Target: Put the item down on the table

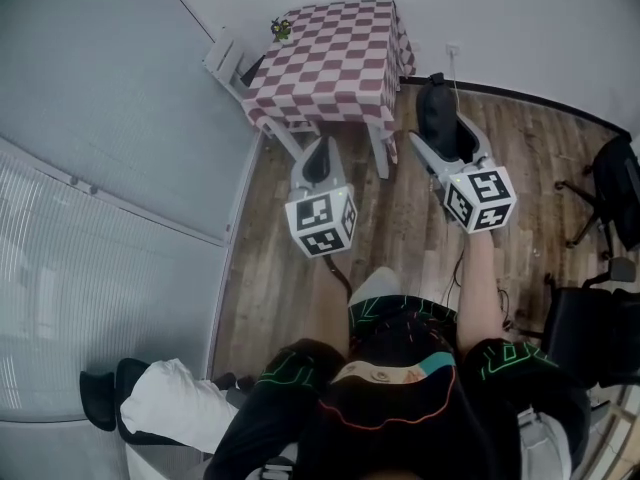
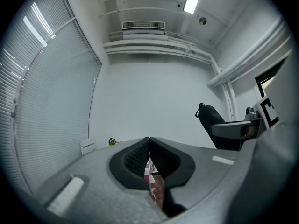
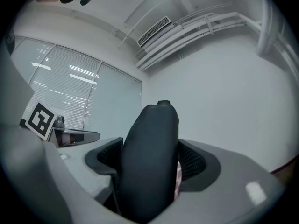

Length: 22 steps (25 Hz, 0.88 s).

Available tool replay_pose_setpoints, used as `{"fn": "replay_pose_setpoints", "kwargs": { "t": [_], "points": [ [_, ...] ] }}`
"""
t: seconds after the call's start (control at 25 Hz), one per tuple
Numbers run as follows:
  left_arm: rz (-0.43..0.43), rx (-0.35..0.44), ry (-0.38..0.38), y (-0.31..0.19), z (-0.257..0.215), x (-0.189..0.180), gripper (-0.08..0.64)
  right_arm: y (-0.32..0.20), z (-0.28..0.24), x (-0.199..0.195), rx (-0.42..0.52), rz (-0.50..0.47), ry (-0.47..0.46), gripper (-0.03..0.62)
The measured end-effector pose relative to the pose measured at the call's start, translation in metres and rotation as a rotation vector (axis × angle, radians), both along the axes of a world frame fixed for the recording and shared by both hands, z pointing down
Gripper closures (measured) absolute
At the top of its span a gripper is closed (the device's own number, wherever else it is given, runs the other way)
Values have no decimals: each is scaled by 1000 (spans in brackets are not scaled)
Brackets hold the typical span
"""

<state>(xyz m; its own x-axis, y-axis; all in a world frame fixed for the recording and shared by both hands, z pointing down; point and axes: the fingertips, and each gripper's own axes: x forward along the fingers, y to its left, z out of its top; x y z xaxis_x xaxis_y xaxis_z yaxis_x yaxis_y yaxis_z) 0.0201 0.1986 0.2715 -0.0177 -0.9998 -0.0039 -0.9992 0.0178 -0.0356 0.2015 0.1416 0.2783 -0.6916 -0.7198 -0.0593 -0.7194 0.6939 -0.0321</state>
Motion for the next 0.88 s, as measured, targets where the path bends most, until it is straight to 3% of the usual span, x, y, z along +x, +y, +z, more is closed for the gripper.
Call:
{"fn": "replay_pose_setpoints", "kwargs": {
  "t": [0.4,0.88],
  "points": [
    [-37,-34,19,-7,17,-12,551,-18,23,-5,-61,-9,8,221],
    [3,-114,13,-72,50,-11,551,-75,52,-3,-124,24,-25,221]
  ]
}}
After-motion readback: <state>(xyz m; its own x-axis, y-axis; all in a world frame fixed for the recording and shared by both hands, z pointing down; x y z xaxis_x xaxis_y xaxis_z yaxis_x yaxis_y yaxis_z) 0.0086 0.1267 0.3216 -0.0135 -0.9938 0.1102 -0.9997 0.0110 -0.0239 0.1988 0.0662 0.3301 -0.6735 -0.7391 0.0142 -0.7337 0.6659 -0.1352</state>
